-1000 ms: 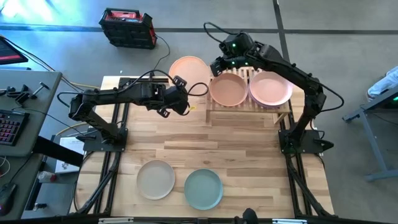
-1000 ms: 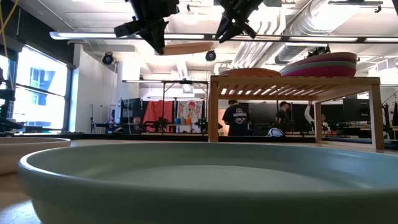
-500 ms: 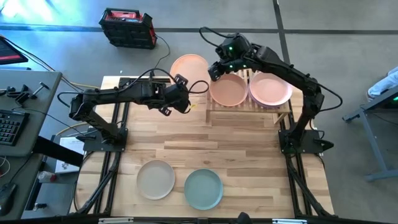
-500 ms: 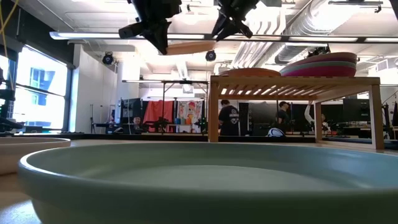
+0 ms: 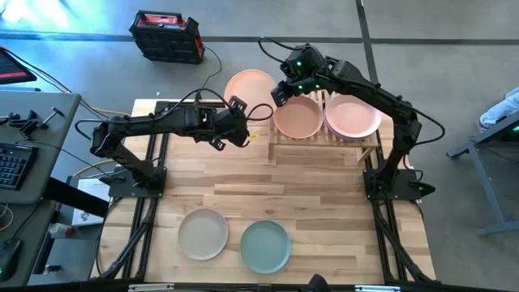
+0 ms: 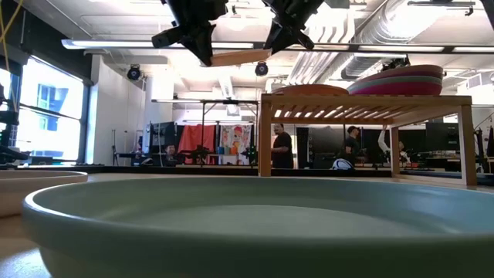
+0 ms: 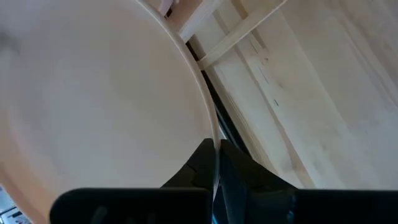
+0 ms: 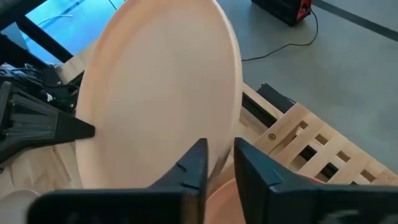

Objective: Place and stack plates onto a shelf
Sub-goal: Stack the light orange plate on top of the brown plate on the shelf

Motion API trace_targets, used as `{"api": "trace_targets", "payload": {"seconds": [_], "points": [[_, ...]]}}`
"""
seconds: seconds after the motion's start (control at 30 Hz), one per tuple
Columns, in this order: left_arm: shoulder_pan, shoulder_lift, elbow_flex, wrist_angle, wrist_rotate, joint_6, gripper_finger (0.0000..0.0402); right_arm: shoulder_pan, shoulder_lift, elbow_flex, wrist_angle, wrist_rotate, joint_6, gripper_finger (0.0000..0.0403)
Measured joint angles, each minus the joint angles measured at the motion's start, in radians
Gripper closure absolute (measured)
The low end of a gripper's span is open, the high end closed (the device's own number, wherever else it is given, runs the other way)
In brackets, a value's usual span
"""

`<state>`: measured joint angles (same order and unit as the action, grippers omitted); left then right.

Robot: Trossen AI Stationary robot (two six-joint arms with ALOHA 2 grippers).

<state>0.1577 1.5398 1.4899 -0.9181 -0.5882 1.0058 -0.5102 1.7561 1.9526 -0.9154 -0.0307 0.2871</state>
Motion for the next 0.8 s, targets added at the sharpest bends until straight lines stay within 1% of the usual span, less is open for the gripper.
{"api": "trace_targets", "payload": {"seconds": [0.07, 0.13, 0.23, 0.33, 0.5, 0.67, 0.8], "points": [[0.0, 0.0, 0.0, 0.002, 0.0, 0.0, 0.04, 0.0, 0.0, 0.0, 0.001, 0.002, -0.012, 0.0383], [0.0, 0.0, 0.0, 0.005, 0.001, 0.0, 0.0398, 0.0, 0.0, 0.0, 0.001, 0.004, -0.024, 0.0395], [-0.001, 0.001, 0.0, 0.007, 0.002, 0.0, 0.0389, 0.0, 0.0, 0.0, 0.0, 0.003, -0.018, 0.039], [0.0, 0.006, 0.0, 0.004, 0.003, 0.001, 0.038, 0.0, 0.0, 0.0, -0.001, 0.003, -0.025, 0.04], [0.0, 0.006, 0.0, 0.003, 0.002, -0.009, 0.0371, 0.0, 0.0, 0.0, -0.004, 0.004, -0.026, 0.0402], [0.006, 0.006, 0.0, 0.003, 0.002, -0.046, 0.0372, 0.0, 0.0, 0.0, -0.008, 0.02, -0.026, 0.0402], [0.005, 0.006, 0.0, 0.003, 0.004, -0.05, 0.0384, 0.0, 0.0, 0.0, -0.011, 0.022, -0.035, 0.0403]]}}
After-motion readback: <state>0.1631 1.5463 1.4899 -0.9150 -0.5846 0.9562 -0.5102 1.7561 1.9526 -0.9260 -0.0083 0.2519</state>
